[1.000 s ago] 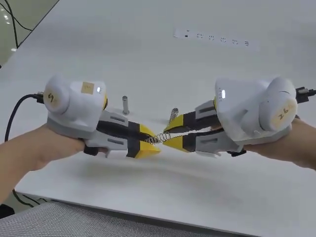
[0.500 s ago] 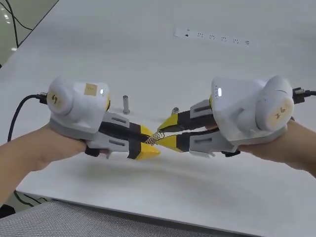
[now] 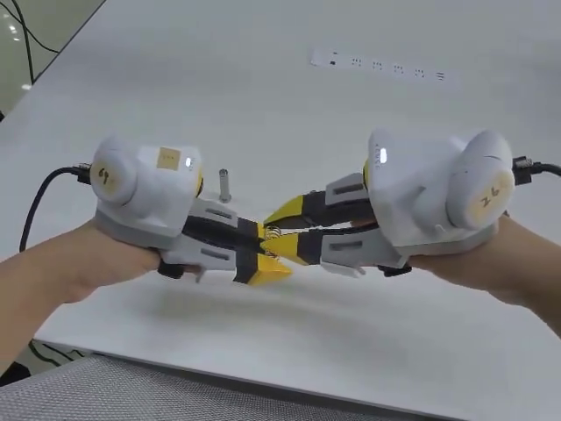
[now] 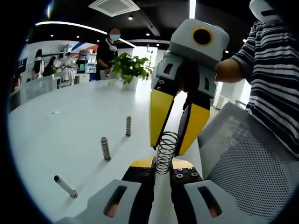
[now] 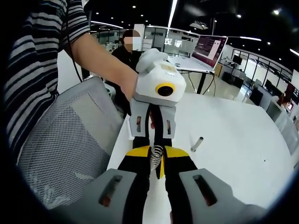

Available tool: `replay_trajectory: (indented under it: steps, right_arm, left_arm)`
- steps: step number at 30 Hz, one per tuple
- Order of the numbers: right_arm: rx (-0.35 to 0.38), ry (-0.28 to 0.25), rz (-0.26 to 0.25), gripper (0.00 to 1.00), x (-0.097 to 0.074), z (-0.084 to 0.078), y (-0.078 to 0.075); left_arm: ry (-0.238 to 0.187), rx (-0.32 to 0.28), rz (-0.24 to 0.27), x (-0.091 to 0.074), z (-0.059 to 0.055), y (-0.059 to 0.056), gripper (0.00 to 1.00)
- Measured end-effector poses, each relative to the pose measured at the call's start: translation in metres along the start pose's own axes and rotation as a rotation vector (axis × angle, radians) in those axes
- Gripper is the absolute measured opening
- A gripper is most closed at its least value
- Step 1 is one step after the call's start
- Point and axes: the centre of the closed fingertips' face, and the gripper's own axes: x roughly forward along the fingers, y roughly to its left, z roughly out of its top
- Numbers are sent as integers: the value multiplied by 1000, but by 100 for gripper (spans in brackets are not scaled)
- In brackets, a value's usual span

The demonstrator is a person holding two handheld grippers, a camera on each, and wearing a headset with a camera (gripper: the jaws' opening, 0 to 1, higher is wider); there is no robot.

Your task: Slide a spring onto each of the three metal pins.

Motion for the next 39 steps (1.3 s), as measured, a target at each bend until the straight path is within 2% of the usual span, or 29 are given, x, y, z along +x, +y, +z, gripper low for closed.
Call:
replay_trajectory:
  steps: [8, 21, 26, 29, 39]
  right_arm:
    - [30, -46, -21, 12, -2, 1, 0]
    - [-2, -62, -57, 12, -5, 7, -3]
    - [-20, -55, -65, 12, -5, 8, -5]
    - [-26, -53, -71, 12, -5, 9, -8]
    - [-42, -52, -86, 12, -3, 10, -14]
  left_arm:
    - [0, 2, 15, -5, -1, 1, 8]
    - [-20, -20, 31, -7, 3, 3, 10]
    - [-25, -27, 43, -9, 4, 5, 15]
    - [-22, -31, 66, -10, 3, 8, 21]
    - [-31, -59, 142, -30, 0, 21, 33]
